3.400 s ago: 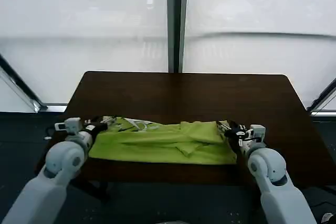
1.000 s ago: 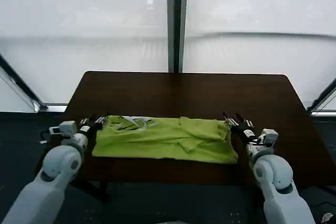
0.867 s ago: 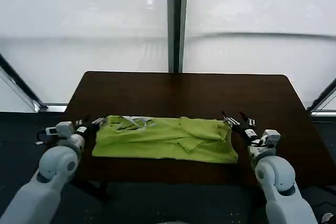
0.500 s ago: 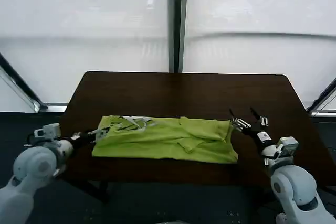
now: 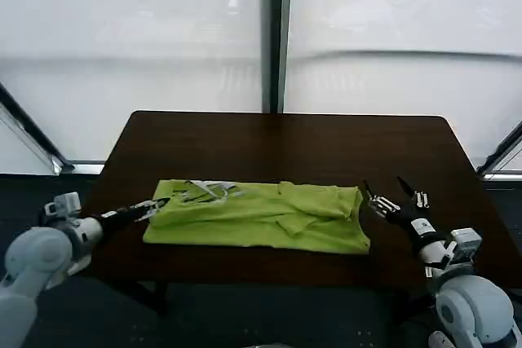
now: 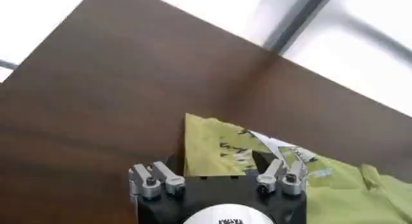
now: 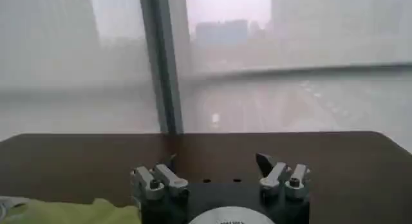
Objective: Fold and organize the clothes.
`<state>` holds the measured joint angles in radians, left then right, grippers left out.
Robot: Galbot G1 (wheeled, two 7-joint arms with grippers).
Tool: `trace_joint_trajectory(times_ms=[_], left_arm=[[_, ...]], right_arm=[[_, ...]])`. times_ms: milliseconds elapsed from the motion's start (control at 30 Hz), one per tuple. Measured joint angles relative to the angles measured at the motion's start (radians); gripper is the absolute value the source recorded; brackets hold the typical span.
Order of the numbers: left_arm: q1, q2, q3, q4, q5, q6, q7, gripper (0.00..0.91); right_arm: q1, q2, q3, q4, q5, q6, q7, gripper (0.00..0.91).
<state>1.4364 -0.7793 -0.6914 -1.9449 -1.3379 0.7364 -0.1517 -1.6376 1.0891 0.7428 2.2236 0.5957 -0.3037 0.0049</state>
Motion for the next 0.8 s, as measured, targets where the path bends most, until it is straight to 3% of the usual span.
trace_joint_trajectory(times_ms=[567,800], left_arm=[[-0.009,-0.02,0.056,0.03,0.038,-0.004,0.049,0.878],[0.005,-0.023,0.057,0.002,0.025,-0.002,0.048,0.712]], right_arm=[[0.006,0.013,-0.006,0.002,0.002,-0.006,0.003,0.878],[0.007,0.015,-0.009,0.009,0.001,-0.006,0.001,0.878]])
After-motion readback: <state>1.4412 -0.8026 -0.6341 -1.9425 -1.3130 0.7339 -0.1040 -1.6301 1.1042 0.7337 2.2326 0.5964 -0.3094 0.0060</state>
